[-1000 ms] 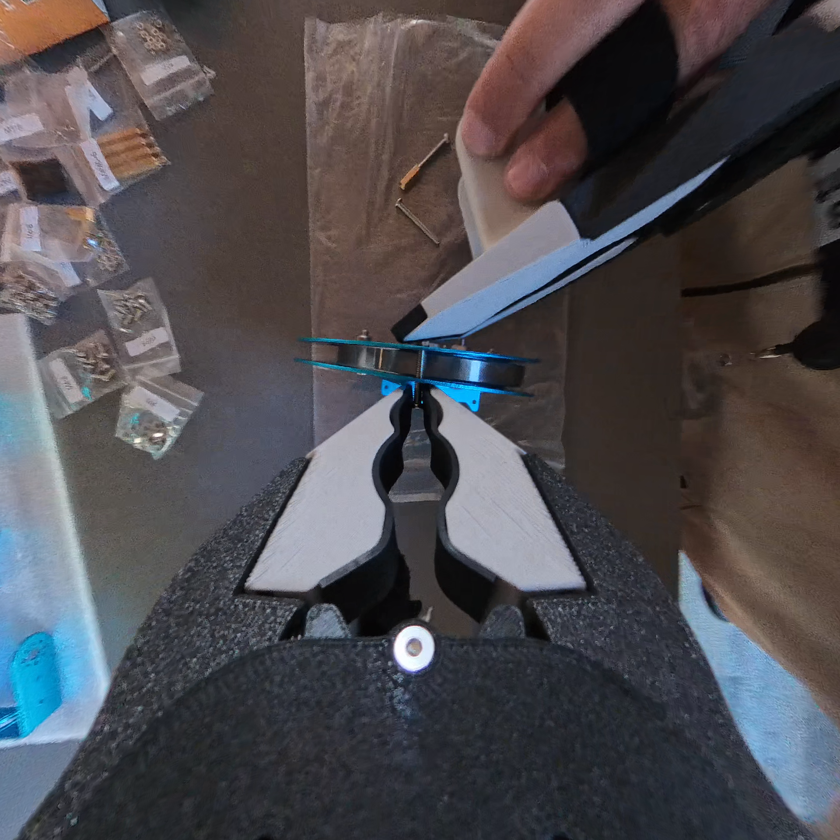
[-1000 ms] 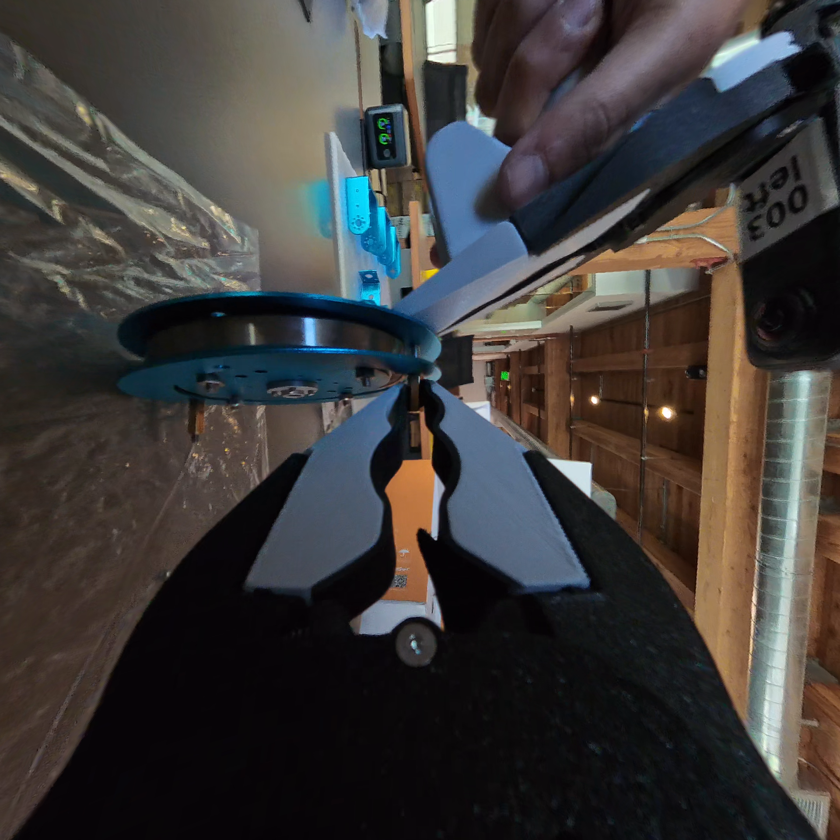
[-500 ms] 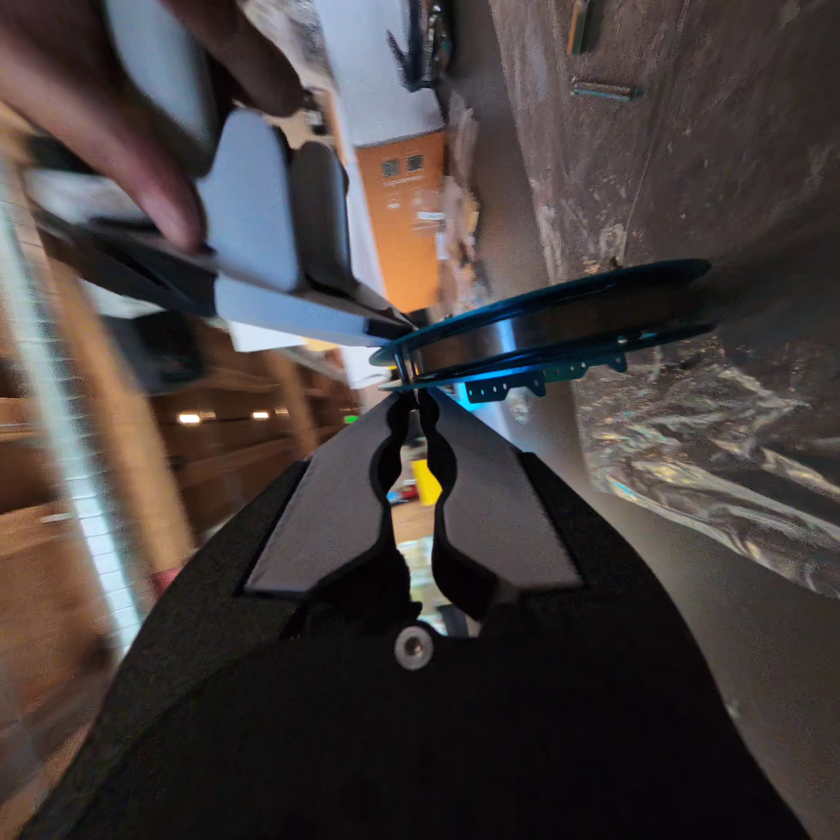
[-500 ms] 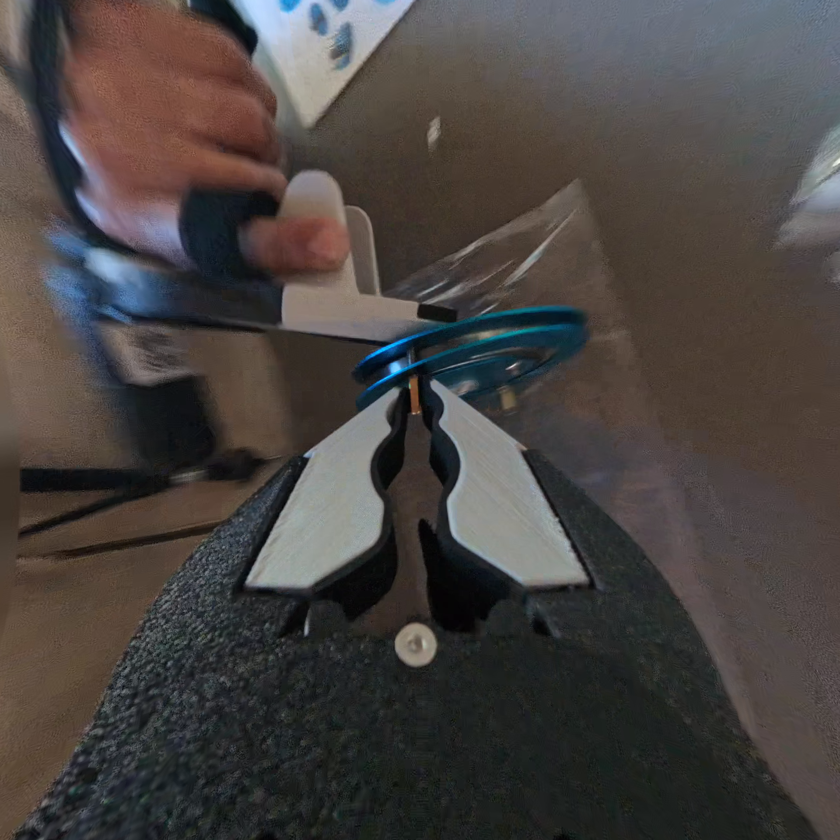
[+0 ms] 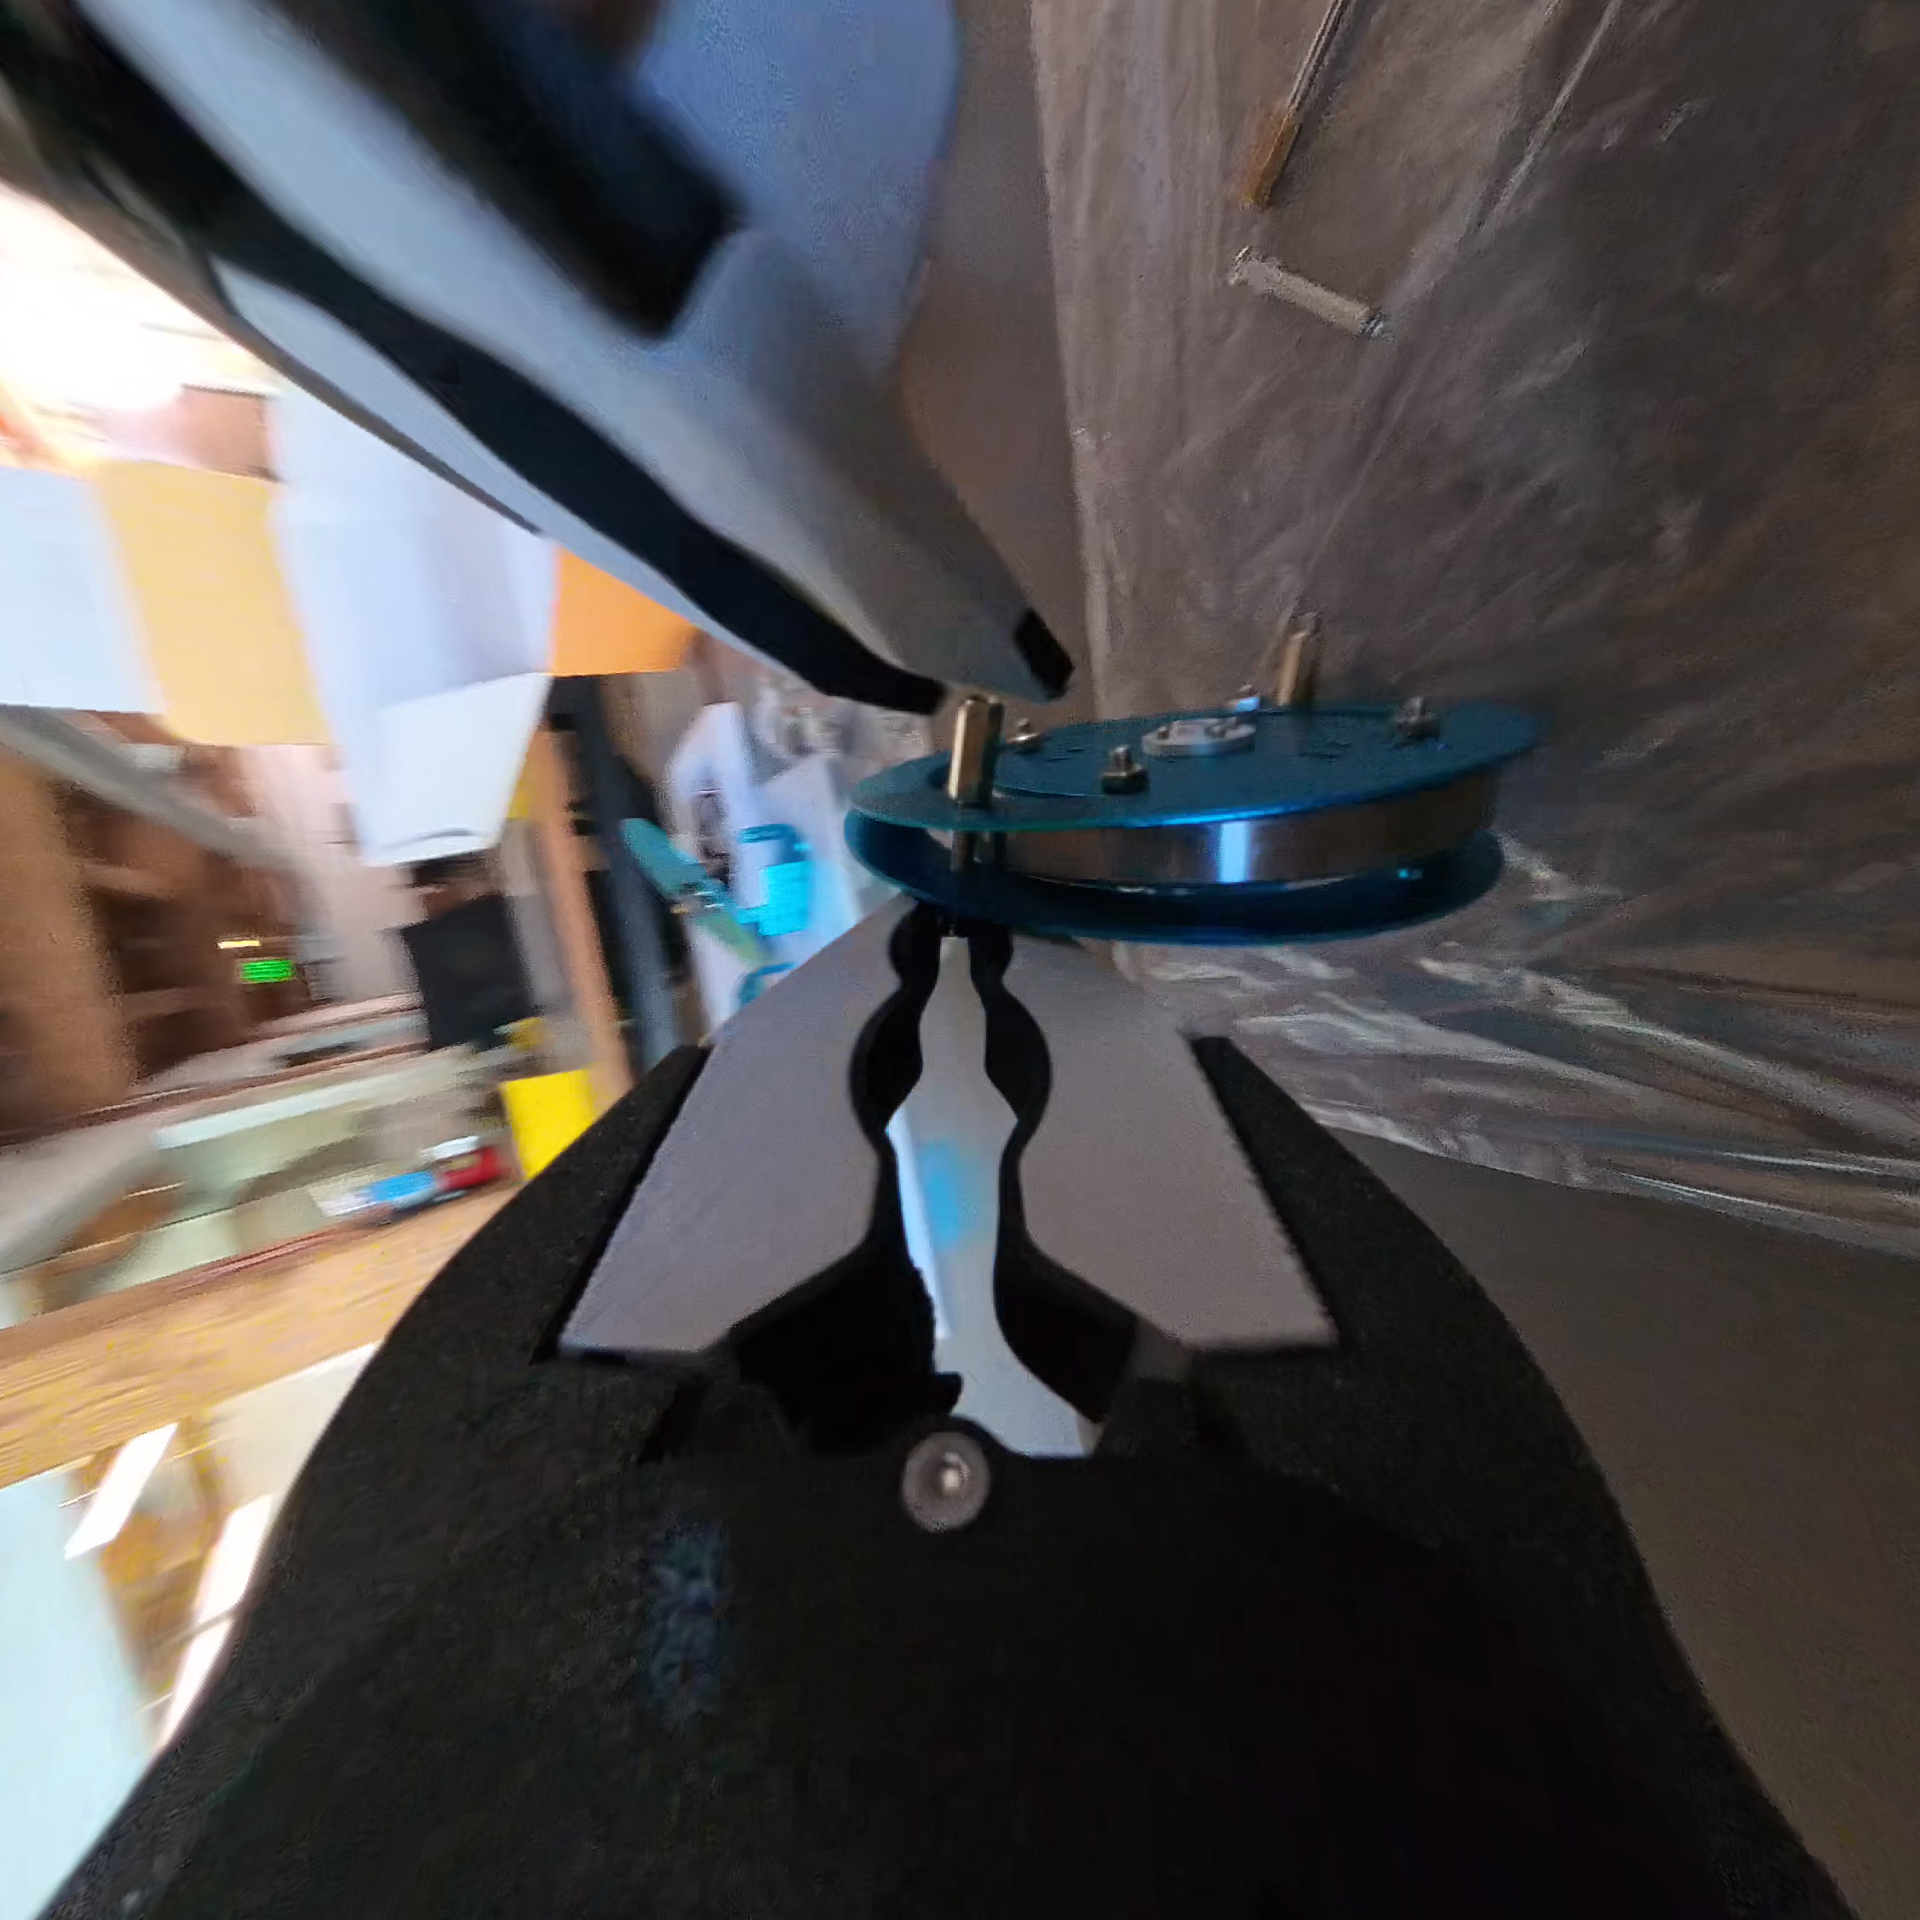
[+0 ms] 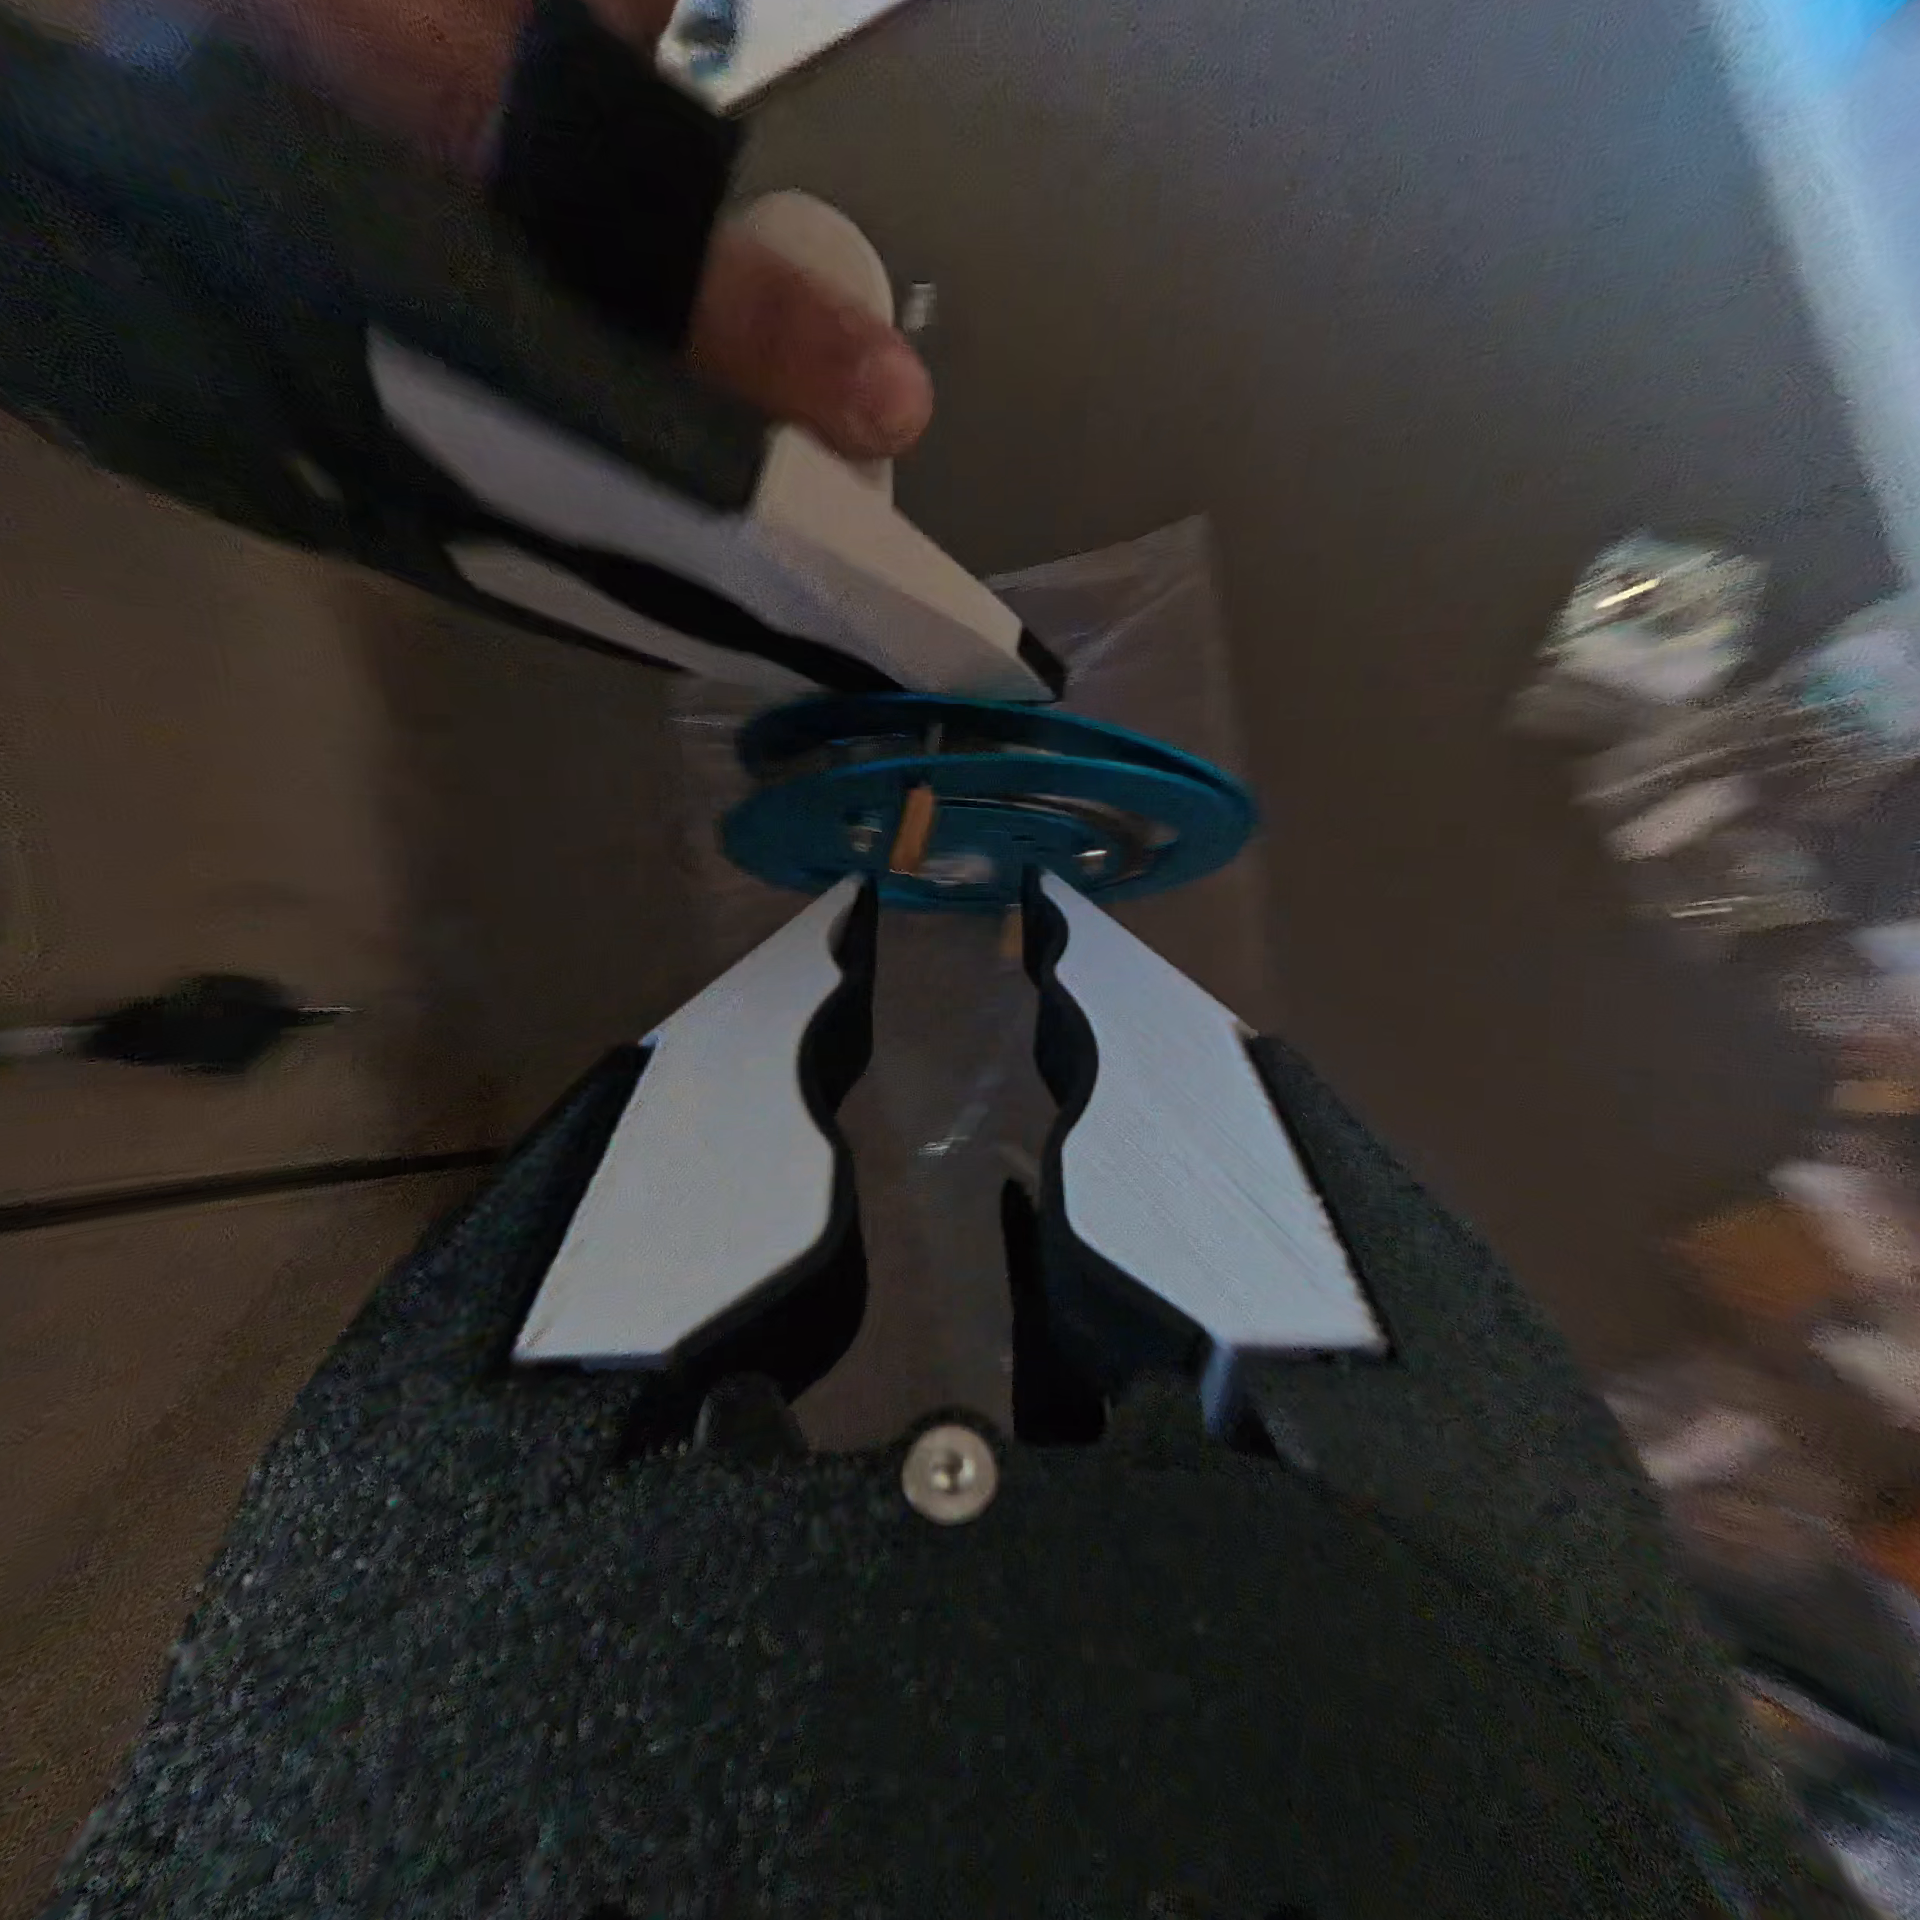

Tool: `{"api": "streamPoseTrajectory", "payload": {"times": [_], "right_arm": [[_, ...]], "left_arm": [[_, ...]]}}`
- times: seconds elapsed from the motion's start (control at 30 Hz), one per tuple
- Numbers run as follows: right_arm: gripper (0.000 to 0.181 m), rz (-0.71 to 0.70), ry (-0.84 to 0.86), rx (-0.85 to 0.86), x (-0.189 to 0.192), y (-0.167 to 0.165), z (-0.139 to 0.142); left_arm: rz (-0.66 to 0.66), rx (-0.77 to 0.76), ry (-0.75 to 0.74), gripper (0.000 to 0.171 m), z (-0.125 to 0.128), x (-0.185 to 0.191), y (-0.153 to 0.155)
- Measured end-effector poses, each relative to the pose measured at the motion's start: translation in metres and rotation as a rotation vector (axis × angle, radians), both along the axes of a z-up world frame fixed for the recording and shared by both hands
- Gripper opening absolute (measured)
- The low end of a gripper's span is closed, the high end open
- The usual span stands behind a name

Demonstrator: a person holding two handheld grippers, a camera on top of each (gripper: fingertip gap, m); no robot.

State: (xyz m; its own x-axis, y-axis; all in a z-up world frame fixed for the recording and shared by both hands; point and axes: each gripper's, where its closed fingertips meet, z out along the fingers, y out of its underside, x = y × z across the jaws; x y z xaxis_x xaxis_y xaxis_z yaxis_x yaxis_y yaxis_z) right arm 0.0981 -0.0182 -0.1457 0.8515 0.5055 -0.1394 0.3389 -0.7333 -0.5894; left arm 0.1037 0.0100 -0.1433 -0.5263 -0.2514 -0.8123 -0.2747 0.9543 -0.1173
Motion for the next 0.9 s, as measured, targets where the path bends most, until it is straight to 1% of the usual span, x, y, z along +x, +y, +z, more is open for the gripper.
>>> {"api": "streamPoseTrajectory", "payload": {"times": [0.03, 0.07, 0.13, 0.2, 0.27, 0.33, 0.37, 0.43, 0.5, 0.6, 0.63, 0.67, 0.7, 0.73, 0.77, 0.83, 0.9], "right_arm": [[0.027, 0.002, -0.141, 0.115, 0.005, 0.004, 0.002], [0.032, 0.003, -0.263, 0.229, 0.007, 0.007, 0.005], [0.032, 0.004, -0.459, 0.388, 0.006, 0.007, 0.008], [0.036, 0.026, -0.607, 0.481, -0.001, 0.003, 0.004], [0.038, 0.026, -0.808, 0.579, -0.001, 0.002, 0.003], [0.034, 0.036, -1.016, 0.671, 0.0, 0.003, 0.007], [0.029, 0.046, -1.087, 0.709, -0.003, 0.004, 0.009], [0.02, 0.069, -1.165, 0.729, -0.006, 0.005, 0.004], [0.019, 0.062, -1.219, 0.74, -0.003, 0.006, 0.004], [0.015, 0.059, -1.281, 0.759, -0.002, 0.007, 0.008], [0.012, 0.056, -1.323, 0.775, 0.0, 0.007, 0.01], [0.004, 0.052, -1.366, 0.798, 0.001, 0.008, 0.014], [0.004, 0.063, -1.37, 0.796, 0.002, 0.009, 0.014], [0.004, 0.056, -1.318, 0.774, 0.004, 0.01, 0.013], [0.004, 0.044, -1.212, 0.735, 0.004, 0.011, 0.012], [0.004, 0.009, -0.899, 0.601, 0.003, 0.01, 0.007], [0.004, -0.026, -0.584, 0.466, 0.003, 0.009, 0.004]], "left_arm": [[0.004, -0.059, 0.058, 0.002, -0.002, -0.002, -0.001], [0.005, -0.098, 0.115, 0.002, -0.003, -0.004, -0.002], [0.001, -0.21, 0.236, 0.002, -0.006, -0.009, -0.007], [-0.003, -0.308, 0.355, 0.003, -0.008, -0.014, -0.013], [0.011, -0.382, 0.463, 0.002, -0.008, -0.019, -0.016], [0.032, -0.457, 0.559, 0.002, -0.009, -0.022, -0.019], [0.038, -0.473, 0.583, 0.002, -0.01, -0.021, -0.02], [0.062, -0.516, 0.639, 0.002, -0.01, -0.022, -0.021], [0.095, -0.563, 0.669, 0.002, -0.01, -0.021, -0.022], [0.17, -0.706, 0.736, 0.002, -0.01, -0.022, -0.026], [0.177, -0.738, 0.744, 0.002, -0.009, -0.021, -0.027], [0.179, -0.749, 0.739, 0.002, -0.009, -0.021, -0.027], [0.168, -0.741, 0.714, 0.002, -0.009, -0.019, -0.025], [0.156, -0.727, 0.684, 0.002, -0.009, -0.017, -0.024], [0.129, -0.699, 0.647, 0.002, -0.009, -0.016, -0.024], [0.069, -0.63, 0.537, 0.002, -0.008, -0.014, -0.024], [0.004, -0.507, 0.368, 0.002, -0.008, -0.009, -0.023]]}}
